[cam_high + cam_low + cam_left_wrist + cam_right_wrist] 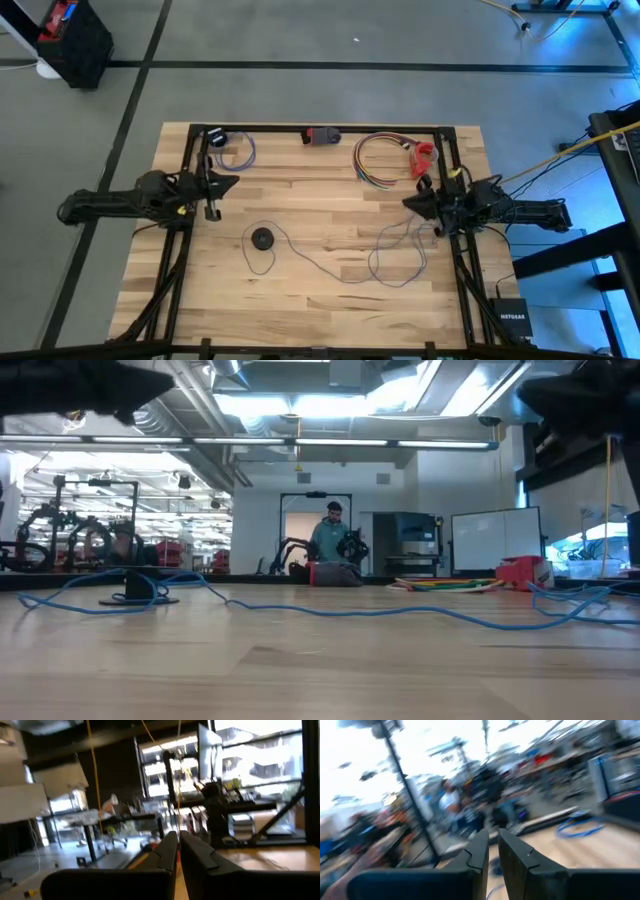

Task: Coil cords
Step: Coil the blue wire on the black spool

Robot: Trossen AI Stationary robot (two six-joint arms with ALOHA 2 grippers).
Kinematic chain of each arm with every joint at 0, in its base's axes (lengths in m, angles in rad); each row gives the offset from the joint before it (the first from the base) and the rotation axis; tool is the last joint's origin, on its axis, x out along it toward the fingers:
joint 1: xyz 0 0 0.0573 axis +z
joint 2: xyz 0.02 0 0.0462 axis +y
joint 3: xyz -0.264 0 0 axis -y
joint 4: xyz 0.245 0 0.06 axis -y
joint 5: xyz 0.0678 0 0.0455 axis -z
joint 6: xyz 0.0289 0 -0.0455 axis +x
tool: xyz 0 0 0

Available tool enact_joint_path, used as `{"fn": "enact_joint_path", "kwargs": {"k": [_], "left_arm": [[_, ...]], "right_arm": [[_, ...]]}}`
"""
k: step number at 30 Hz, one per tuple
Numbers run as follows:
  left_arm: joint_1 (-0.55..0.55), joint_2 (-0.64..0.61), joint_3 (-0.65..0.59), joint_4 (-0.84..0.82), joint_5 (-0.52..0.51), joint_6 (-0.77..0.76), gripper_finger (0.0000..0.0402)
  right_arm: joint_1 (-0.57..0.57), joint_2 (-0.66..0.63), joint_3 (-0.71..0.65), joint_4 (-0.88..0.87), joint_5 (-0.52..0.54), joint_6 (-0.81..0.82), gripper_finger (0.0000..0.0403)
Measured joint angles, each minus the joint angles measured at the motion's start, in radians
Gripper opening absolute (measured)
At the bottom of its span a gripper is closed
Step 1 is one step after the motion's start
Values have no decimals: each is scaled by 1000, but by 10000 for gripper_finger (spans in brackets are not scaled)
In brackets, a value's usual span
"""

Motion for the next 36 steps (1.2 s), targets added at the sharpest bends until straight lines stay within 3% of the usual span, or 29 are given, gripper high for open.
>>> {"fn": "enact_joint_path", "kwargs": {"k": [3,7,11,16,25,36], "left_arm": [[-50,197,103,-5,0,-19,13],[-141,479,282,-87,-27,-11,13],[-248,730,498,-302,-146,-21,13],[-361,955,713,-580,-275,-102,13],[-458,1134,777,-793,-332,-372,13],[-625,1216,777,-983,-335,-700,13]], "right_arm": [[0,0,0,29,80,-22,46],[0,0,2,43,68,-83,46],[0,0,2,31,19,-88,46],[0,0,2,-3,-11,-115,46],[0,0,2,-52,-17,-185,46],[0,0,2,-97,-17,-237,46]]}}
